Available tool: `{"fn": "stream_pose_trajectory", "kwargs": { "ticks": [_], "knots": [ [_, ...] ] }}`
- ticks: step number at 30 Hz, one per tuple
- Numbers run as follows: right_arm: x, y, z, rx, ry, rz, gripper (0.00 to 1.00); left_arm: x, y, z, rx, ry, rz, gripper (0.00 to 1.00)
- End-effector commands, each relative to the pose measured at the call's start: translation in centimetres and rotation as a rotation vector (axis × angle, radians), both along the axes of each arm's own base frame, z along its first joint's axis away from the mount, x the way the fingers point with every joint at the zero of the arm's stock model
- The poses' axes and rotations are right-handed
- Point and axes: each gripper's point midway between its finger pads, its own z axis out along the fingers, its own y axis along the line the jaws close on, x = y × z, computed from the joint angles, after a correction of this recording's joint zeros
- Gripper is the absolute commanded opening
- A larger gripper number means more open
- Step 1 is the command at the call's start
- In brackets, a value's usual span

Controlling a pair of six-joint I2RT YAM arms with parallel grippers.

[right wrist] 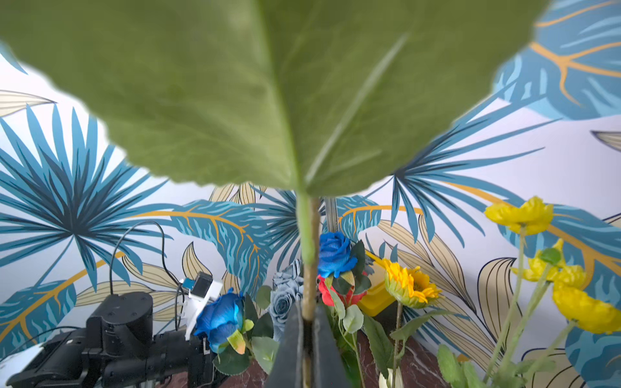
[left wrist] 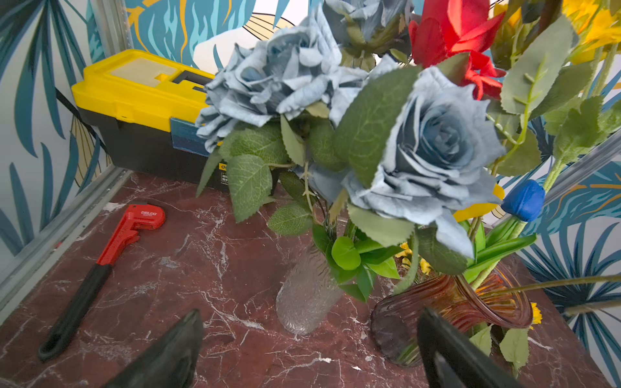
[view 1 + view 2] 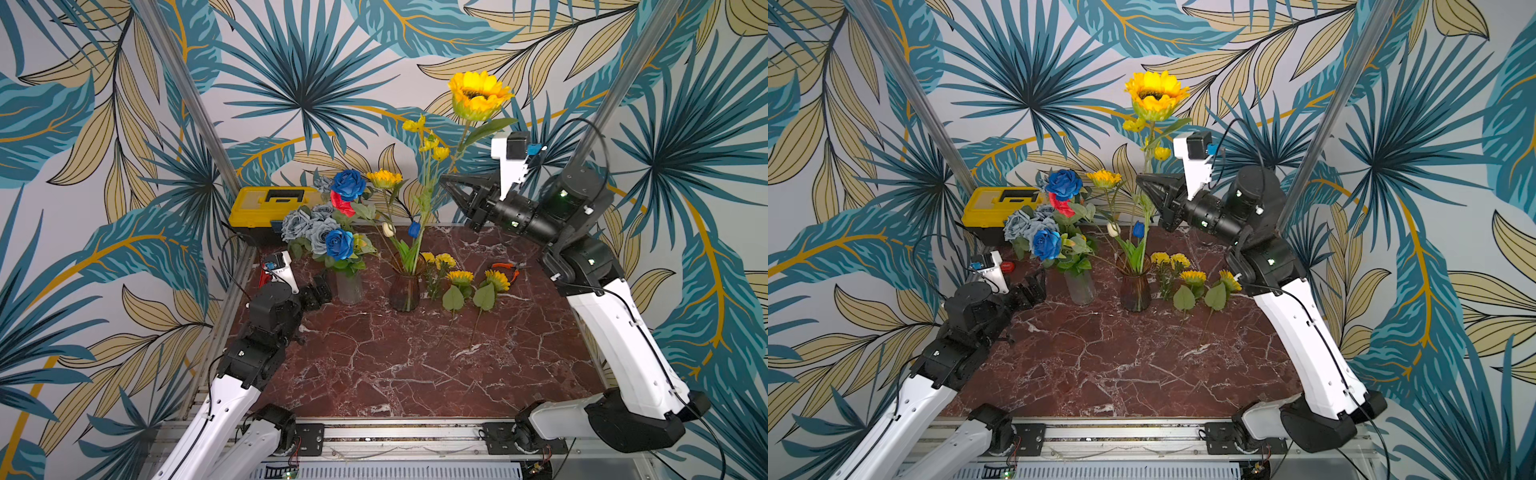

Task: Pick out yellow flowers from the vase
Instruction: Pick up the flower from the vase, then place the flower at the center of the board.

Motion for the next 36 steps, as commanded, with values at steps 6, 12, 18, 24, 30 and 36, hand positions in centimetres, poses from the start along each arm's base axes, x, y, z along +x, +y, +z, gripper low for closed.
{"fn": "stream_pose_trajectory", "kwargs": {
  "ticks": [6, 12, 18, 24, 30, 36],
  "knots": [
    [-2.4, -4.6, 1.0, 0.027, 0.104, -0.183, 0.0, -0.3, 0.3, -1.3, 0.079, 0.007, -0.027, 0.99],
    [-1.0, -7.6, -4.4, -0.084, 0.29, -0.365, 0.0, 0.1, 0.2, -2.0, 0.071, 0.016, -0.03, 0.99],
    [1.9, -9.5, -11.9, -0.135, 0.569, -0.42, 0.0, 0.2, 0.2, -2.0, 0.064, 0.011, -0.033, 0.99],
    [5.5, -11.2, -20.3, -0.093, 0.834, -0.404, 0.0, 0.0, 0.5, -1.2, 0.045, -0.01, -0.034, 0.99],
    [8.7, -11.2, -27.2, -0.08, 1.015, -0.339, 0.0, -0.4, 0.5, -1.3, 0.028, 0.002, -0.037, 0.99],
    [11.2, -11.7, -31.5, -0.046, 1.101, -0.323, 0.0, -1.6, 0.7, 0.1, 0.051, 0.008, -0.051, 0.99]
  ]
}}
